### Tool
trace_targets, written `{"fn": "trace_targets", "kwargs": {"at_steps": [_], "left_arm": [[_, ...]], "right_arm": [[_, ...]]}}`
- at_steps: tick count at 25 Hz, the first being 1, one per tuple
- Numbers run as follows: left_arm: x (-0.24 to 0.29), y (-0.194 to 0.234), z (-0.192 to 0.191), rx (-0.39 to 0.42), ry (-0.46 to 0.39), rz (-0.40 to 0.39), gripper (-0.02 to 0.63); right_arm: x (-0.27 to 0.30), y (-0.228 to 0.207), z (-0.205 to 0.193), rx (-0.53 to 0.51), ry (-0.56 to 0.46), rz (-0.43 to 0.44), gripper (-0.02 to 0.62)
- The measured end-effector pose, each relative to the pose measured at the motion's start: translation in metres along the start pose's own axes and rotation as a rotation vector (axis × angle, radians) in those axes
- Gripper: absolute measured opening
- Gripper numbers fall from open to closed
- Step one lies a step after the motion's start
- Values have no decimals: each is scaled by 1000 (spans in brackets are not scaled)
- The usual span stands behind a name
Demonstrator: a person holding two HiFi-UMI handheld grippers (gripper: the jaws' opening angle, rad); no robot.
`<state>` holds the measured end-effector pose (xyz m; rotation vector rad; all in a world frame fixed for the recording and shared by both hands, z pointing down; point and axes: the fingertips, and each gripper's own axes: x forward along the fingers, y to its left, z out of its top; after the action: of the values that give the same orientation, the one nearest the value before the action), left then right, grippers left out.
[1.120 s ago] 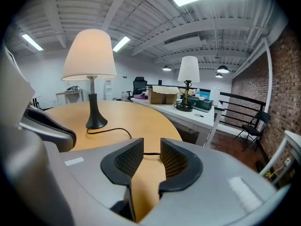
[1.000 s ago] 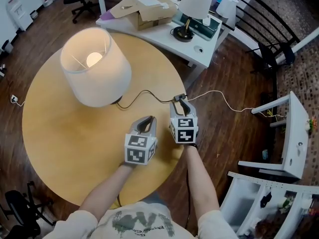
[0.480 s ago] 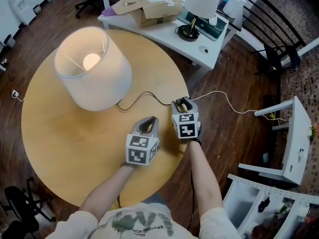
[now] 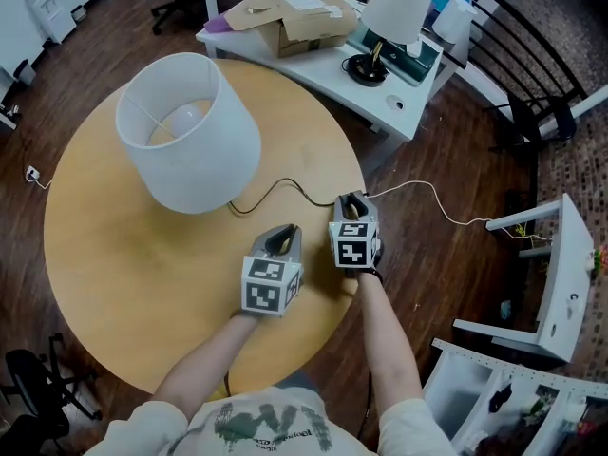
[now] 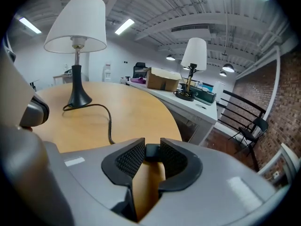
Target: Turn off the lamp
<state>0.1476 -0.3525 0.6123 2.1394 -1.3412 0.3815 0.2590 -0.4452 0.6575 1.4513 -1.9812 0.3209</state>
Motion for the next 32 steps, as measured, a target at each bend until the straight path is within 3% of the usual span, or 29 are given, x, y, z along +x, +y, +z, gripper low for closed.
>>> {"fn": "trace_targets", "kwargs": {"at_steps": [15, 27, 32], "left_arm": [[-18, 2, 15, 15, -33, 42, -6], [-65, -1, 29, 51, -79, 81, -6], [-93, -4, 29, 53, -102, 63, -6]], "right_arm": [[-15, 7, 5, 80, 2, -3, 112], [-74, 47, 43, 100, -99, 33, 104], [-114, 69, 54, 124, -139, 28, 70]]}}
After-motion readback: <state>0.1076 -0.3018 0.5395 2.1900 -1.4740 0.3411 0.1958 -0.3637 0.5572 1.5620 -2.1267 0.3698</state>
